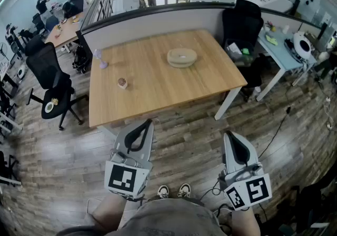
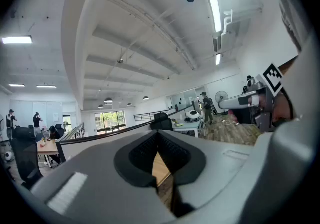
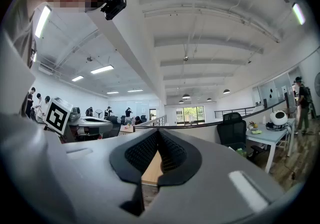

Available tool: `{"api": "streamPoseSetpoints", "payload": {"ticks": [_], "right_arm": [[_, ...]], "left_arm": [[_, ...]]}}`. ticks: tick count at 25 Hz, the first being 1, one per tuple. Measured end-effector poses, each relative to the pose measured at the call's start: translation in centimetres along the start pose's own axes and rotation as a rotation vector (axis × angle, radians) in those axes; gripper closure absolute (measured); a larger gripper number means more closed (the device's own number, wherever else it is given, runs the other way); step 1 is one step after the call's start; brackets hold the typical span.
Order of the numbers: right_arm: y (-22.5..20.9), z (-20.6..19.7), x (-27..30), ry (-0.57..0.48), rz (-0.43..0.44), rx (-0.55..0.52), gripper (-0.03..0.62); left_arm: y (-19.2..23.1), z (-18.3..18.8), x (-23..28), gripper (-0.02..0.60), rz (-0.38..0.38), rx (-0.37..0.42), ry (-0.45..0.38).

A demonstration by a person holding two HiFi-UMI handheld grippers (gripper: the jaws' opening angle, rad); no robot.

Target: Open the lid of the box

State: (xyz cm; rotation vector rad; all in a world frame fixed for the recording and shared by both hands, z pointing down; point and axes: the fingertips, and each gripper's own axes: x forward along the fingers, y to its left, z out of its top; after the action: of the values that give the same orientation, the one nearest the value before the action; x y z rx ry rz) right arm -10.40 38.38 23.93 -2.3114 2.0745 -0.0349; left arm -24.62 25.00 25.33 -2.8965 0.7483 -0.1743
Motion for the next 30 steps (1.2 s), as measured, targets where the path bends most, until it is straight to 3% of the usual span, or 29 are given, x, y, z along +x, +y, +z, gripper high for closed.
{"api": "streamPoseSetpoints", "payload": {"ticks": [15,22,23,24,27,30], "right_arm": [[-2.7,-0.5,-1.0,0.003,-0.001,-0.025,0.585],[-6.2,-0.5,-2.4,-0.039,-0.022,-0.024,0.576],[-6.8,-0.5,-2.6,-0.052,-0.029,-0.023,0.457],[-7.3,-0.4,-2.8,-0.066,-0.040,-0.020,0.382],[-8.8,-0.6,-3.0,-0.080,-0.066,-0.018,0.368],[-9.7,-0.9,-2.7,-0.067,-0.058,-0.020,0.368]], "left_arm": [[-2.5,-0.5,1.4,0.580,0.001,-0.033,0.021],[-4.9,-0.1,3.5,0.578,0.005,0.016,-0.027],[-5.4,-0.2,3.9,0.487,0.002,0.013,-0.016],[-5.7,-0.3,4.2,0.354,-0.001,0.010,-0.004],[-5.8,-0.5,4.9,0.289,0.011,-0.003,0.009],[-5.7,-1.0,5.7,0.288,0.018,-0.005,0.030]]}}
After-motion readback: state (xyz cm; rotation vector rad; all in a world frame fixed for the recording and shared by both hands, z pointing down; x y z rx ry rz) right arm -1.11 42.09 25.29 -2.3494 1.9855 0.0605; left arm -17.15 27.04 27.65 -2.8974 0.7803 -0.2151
